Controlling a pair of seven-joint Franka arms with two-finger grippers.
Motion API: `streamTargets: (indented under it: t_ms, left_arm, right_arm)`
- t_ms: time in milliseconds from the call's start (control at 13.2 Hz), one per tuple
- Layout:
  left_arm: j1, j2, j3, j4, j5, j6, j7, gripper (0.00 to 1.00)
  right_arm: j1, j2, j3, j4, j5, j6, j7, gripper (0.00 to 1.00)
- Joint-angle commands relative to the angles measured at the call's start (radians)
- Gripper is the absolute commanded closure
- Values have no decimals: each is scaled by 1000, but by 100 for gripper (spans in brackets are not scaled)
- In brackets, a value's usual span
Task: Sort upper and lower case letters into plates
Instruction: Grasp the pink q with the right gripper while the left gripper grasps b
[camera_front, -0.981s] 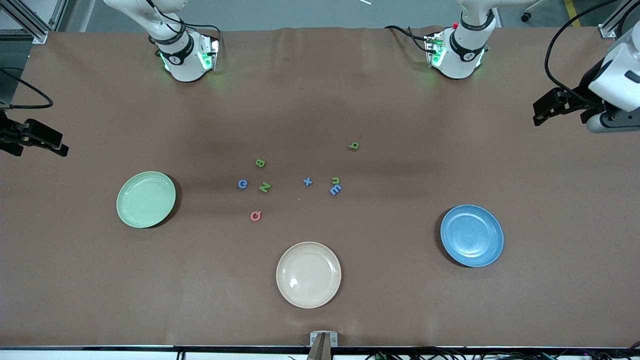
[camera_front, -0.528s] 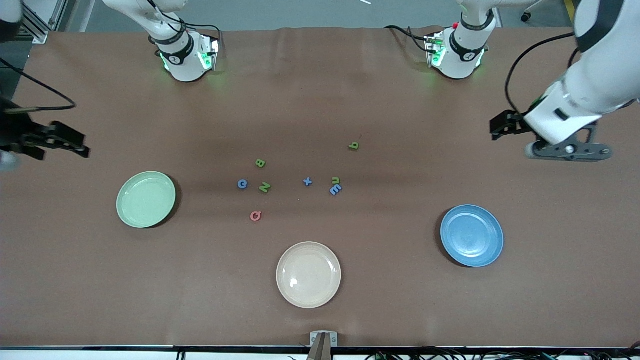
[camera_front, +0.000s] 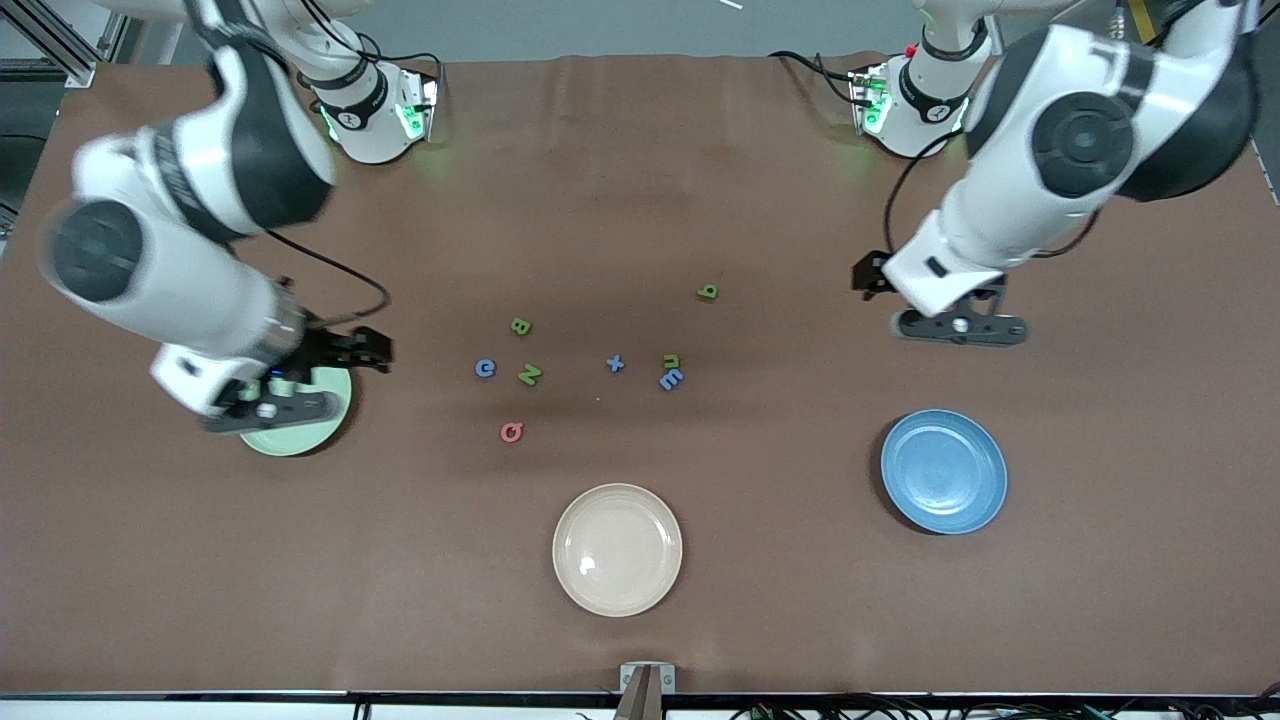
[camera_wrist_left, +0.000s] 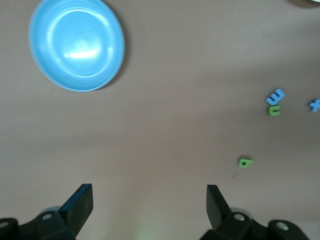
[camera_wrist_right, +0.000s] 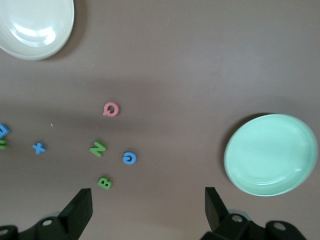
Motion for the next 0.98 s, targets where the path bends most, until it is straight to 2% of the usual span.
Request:
streamTargets:
  t_ms: [0, 226, 453, 755, 906]
  left_arm:
    - [10, -28, -51, -103, -15, 96, -34, 0]
    - [-3, -4, -106, -202, -15, 214, -77, 1]
    - [-58, 7, -110, -324, -15, 330, -192, 2]
    - [-117, 119, -108, -329, -2, 370, -252, 10]
    - [-146, 169, -108, -329, -2, 403, -295, 17]
  right_arm:
    - [47, 77, -10, 7, -5, 12, 48, 3]
    - [67, 143, -10, -41, 6, 160, 99, 3]
    - [130, 181, -10, -166, 11, 446, 256, 3]
    - [127, 304, -13, -169, -3, 632, 266, 1]
    - [132, 329, -13, -169, -5, 647, 266, 2]
